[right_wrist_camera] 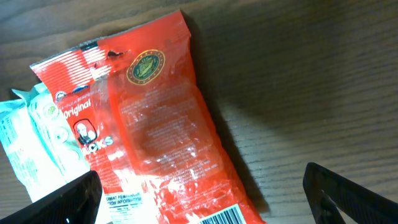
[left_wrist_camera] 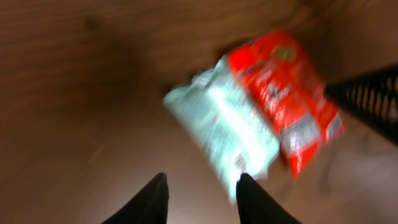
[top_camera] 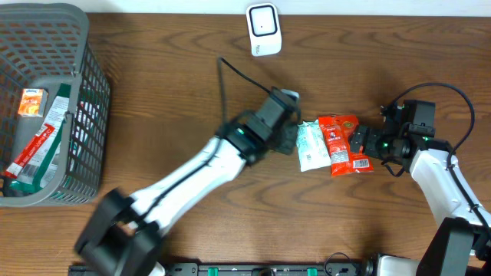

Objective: Scan the item barcode
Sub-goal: 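Release the packet and swing the left arm back to the basket, then reach the left gripper into the basket and grasp the green 3M gloves pack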

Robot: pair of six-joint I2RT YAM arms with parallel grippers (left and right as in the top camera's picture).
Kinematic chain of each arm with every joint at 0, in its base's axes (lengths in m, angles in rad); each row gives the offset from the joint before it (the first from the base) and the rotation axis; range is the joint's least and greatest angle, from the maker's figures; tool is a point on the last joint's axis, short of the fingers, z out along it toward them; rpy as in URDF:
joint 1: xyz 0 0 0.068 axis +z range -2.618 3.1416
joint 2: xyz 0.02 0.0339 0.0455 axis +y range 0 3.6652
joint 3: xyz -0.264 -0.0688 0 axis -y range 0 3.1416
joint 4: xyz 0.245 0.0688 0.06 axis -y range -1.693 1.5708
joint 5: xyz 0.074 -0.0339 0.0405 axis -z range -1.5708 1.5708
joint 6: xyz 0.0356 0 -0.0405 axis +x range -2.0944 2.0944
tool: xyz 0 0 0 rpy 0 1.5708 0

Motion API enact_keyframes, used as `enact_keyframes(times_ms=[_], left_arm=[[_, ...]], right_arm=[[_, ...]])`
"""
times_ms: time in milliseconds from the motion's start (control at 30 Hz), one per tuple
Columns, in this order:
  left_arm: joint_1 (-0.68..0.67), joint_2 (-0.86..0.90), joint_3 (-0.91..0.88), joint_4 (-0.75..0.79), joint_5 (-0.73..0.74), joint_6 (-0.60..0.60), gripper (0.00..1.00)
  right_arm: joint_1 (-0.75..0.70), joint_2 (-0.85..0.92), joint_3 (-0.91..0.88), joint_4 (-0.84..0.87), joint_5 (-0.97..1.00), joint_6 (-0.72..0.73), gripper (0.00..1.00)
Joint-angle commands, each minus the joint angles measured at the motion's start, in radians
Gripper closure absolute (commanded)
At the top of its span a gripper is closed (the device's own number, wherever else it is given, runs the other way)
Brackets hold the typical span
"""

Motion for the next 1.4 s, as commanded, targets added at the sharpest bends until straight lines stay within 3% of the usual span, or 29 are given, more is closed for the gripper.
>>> enact_keyframes(times_ms=[0, 100, 200, 367, 500, 600, 800, 967, 1367], left_arm=[[0.127, -0.095, 0.229, -0.283, -0.063, 0.054, 0.63], [0.296, -0.099, 0.537, -0.638, -0.132, 0.075, 0.58], [0.506, -0.099, 0.738, -0.792, -0.224, 0.075, 0.42], [0.855, -0.093, 0.769, -0.794, -0.227, 0.074, 0.30], [1.083, -0.058, 0.744, -0.805, -0.227, 0.073, 0.28], [1.188, -0.026, 0.710, -0.821, -0.226, 0.063, 0.24], [1.271, 0.053, 0.591, -0.774, -0.224, 0.045, 0.18], [1.269, 0.182, 0.509, -0.694, -0.223, 0.180, 0.16], [1.269, 0.463, 0.502, -0.698, -0.267, 0.317, 0.14]], right_arm=[[0.007, -0.008, 0.012, 0.002, 0.005, -0.003, 0.01], [0.007, -0.008, 0.012, 0.002, 0.005, -0.003, 0.01], [0.007, -0.008, 0.012, 0.002, 0.005, -0.003, 0.01], [0.007, -0.008, 0.012, 0.002, 0.005, -0.003, 0.01], [0.007, -0.008, 0.012, 0.002, 0.005, -0.003, 0.01], [0.007, -0.008, 0.012, 0.002, 0.005, -0.003, 0.01], [0.007, -0.008, 0.012, 0.002, 0.005, -0.003, 0.01], [0.007, -0.008, 0.012, 0.002, 0.005, -0.003, 0.01], [0.007, -0.008, 0.012, 0.002, 0.005, -0.003, 0.01]])
